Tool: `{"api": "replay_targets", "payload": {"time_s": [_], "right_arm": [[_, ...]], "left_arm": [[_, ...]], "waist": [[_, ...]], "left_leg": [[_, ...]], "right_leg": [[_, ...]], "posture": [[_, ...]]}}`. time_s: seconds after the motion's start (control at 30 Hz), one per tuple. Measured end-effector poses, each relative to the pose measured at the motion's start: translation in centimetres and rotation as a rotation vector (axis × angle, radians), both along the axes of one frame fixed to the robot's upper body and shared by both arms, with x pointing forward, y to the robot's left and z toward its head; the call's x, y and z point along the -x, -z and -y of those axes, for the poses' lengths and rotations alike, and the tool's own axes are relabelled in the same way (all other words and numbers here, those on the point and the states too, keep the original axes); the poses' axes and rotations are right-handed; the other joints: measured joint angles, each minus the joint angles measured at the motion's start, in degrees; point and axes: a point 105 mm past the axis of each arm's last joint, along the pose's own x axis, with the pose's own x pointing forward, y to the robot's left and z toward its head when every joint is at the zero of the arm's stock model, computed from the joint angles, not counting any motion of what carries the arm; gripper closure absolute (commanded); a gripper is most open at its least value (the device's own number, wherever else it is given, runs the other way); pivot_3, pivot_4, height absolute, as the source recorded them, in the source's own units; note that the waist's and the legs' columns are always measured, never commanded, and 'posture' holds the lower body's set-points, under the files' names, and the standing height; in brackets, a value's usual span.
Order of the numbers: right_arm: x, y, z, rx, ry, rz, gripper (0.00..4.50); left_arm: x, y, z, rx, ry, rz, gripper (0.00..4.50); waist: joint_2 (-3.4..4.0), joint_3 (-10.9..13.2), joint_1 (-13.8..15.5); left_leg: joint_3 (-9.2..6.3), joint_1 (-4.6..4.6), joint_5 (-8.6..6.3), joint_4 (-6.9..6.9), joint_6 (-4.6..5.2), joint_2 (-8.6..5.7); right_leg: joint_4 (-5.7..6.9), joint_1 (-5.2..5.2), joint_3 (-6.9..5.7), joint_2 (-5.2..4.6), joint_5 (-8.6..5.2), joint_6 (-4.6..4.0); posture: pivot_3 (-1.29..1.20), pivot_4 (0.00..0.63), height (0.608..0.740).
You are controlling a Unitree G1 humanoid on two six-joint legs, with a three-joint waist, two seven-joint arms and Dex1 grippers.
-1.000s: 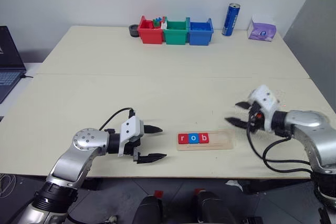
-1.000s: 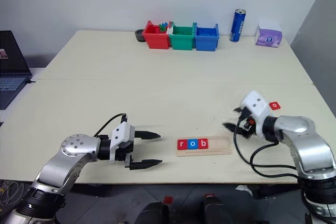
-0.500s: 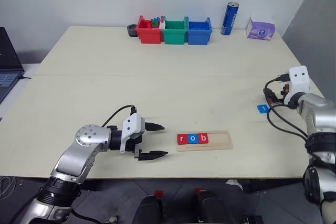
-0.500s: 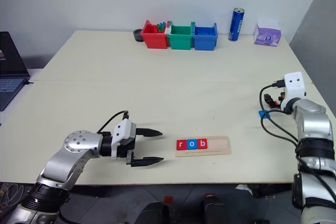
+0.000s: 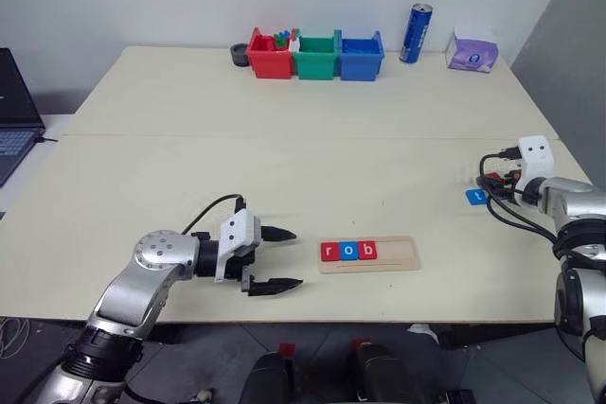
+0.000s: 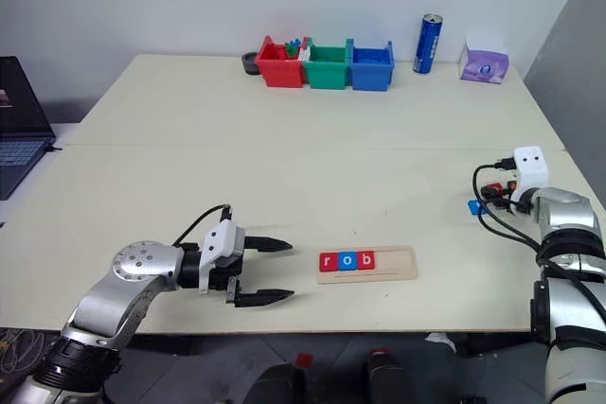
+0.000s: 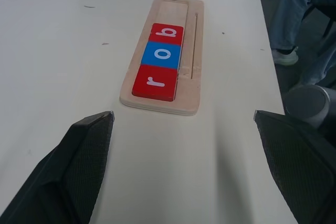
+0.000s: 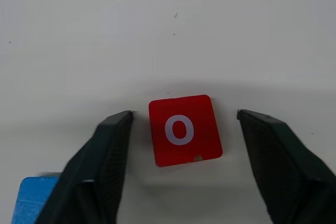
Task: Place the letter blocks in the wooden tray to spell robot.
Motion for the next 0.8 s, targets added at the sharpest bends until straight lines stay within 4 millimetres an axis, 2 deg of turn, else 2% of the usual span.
{"api": "replay_targets", "payload": {"time_s": [0.1,0.27,0.33,0.43,0.53,0.67,0.8], "right_arm": [[0.0,0.1,-0.1,-0.006,-0.005,0.002,3.01],[0.3,0.1,-0.1,0.042,-0.030,0.034,3.04],[1.4,-0.4,-0.9,0.079,-0.089,0.061,3.04],[4.3,-1.9,-4.8,0.075,-0.221,0.114,3.04],[8.3,-2.6,-8.0,0.043,-0.253,0.145,3.04],[13.1,-0.4,-10.8,-0.082,-0.130,0.094,3.04],[16.4,1.8,-13.0,-0.148,-0.031,0.026,3.04]], "left_arm": [[0.0,0.0,-0.1,-0.003,-0.003,0.000,0.00],[0.0,-0.1,-0.2,-0.007,-0.003,0.001,0.00],[0.0,-0.1,-0.2,-0.008,0.000,0.003,0.00],[0.0,-0.1,-0.3,-0.009,-0.002,0.001,0.00],[0.0,-0.1,-0.3,-0.009,0.000,0.002,0.00],[0.2,-0.1,-0.3,-0.010,0.018,-0.004,0.00],[0.1,0.0,-0.4,-0.011,0.035,-0.011,0.00]], "waist": [[-0.01,0.00,0.06],[-0.03,-0.02,0.26],[0.01,-0.01,0.56],[0.36,0.01,0.92],[0.45,-0.05,1.01],[0.45,-0.06,0.97],[0.45,-0.08,0.82]], "left_leg": [[0.01,0.00,0.00,0.01,0.00,-0.01],[0.00,-0.01,0.00,0.01,0.00,0.00],[-0.10,-0.11,0.00,-0.03,0.00,0.03],[-0.29,-0.41,0.00,-0.04,0.00,0.10],[-0.44,-0.49,0.00,-0.01,-0.01,0.14],[-0.38,-0.40,0.02,0.02,-0.04,0.08],[-0.23,-0.24,0.02,0.07,-0.04,0.06]], "right_leg": [[0.00,0.01,-0.01,0.00,0.00,0.00],[-0.01,0.01,-0.01,-0.01,0.00,0.00],[-0.01,-0.07,-0.02,-0.01,-0.01,0.01],[0.03,-0.33,-0.10,-0.01,-0.03,0.03],[0.02,-0.31,-0.27,-0.02,-0.04,0.02],[0.06,-0.24,-0.25,0.04,-0.18,0.26],[0.04,-0.21,-0.18,0.05,-0.19,0.32]], "posture": [[0.00,0.150,0.740],[0.00,0.150,0.740],[0.00,0.150,0.740],[0.00,0.150,0.740],[0.00,0.150,0.740],[0.00,0.150,0.740],[0.00,0.150,0.740]]}}
